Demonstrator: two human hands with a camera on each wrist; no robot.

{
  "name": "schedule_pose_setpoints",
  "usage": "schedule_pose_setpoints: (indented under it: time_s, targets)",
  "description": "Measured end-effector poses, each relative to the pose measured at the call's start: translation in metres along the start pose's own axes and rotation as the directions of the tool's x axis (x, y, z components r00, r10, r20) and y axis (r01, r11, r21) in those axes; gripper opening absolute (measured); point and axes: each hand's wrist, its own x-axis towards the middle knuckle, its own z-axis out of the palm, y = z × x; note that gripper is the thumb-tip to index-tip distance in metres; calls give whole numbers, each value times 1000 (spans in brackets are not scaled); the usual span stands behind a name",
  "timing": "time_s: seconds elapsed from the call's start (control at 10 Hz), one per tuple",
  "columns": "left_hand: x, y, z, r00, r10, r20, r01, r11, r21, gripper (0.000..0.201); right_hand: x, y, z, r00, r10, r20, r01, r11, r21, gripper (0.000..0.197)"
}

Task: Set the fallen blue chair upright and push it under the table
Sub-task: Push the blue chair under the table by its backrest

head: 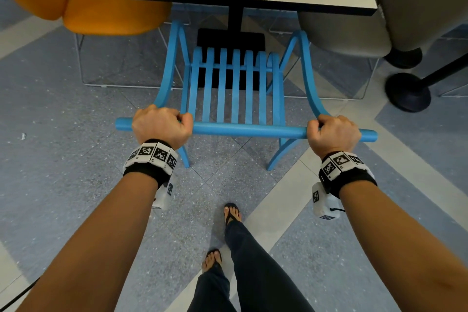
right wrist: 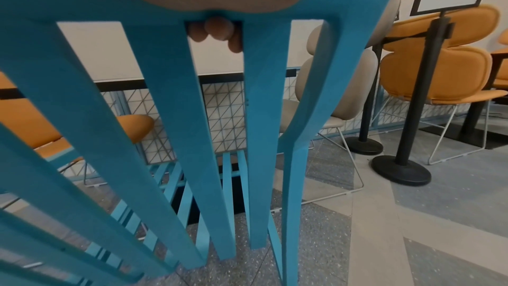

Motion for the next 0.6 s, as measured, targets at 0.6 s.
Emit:
schedule_pose_setpoints:
  time_s: [0.6]
  targets:
    - [-70, -21, -97, 962, 32, -272, -84, 980, -180, 29, -40, -29, -107, 988, 69, -140, -40, 979, 198, 42]
